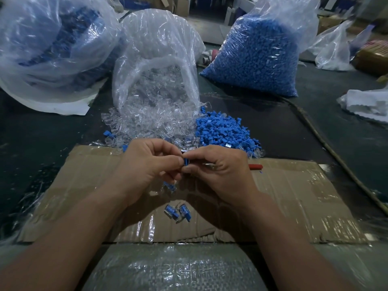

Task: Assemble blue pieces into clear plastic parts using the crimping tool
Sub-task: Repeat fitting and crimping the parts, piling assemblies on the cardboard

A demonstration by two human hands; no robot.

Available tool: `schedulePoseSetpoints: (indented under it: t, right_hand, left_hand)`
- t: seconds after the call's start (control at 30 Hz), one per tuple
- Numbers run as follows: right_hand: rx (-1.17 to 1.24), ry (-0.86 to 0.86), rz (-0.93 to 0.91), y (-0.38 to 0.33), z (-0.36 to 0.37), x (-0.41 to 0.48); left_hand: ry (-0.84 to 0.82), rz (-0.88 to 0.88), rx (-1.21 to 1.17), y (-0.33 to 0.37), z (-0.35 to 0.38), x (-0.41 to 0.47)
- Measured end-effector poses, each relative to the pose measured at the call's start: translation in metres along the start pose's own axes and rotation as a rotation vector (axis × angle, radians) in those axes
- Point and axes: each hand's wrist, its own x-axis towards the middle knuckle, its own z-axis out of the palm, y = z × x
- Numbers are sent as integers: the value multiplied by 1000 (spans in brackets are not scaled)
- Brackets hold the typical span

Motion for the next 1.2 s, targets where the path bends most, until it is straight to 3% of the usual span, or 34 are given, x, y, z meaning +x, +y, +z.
schedulePoseSetpoints:
  t: [0.27,0.4,0.47,0.57,1.03,1.2]
  right_hand:
    - [-175,-90,424,15,-31,1]
    - [-315,-352,577,23,-45,-1]
    - [-404,-519,589,24,-45,-2]
    - [-476,-607,563,25,-44,-2]
    - [-633,-516,505,15,-27,1]
    - [-532,-352,455,17,-29,0]
  left_hand:
    - [100,3,-76,-4,-7,3]
    - [122,15,-107,-4,-8,5]
    - [121,18,-118,-5,-8,7]
    - [108,24,-99,-6,-9,8]
    - [97,50,-140,-18,-13,12]
    - [117,92,-178,-17,-13,13]
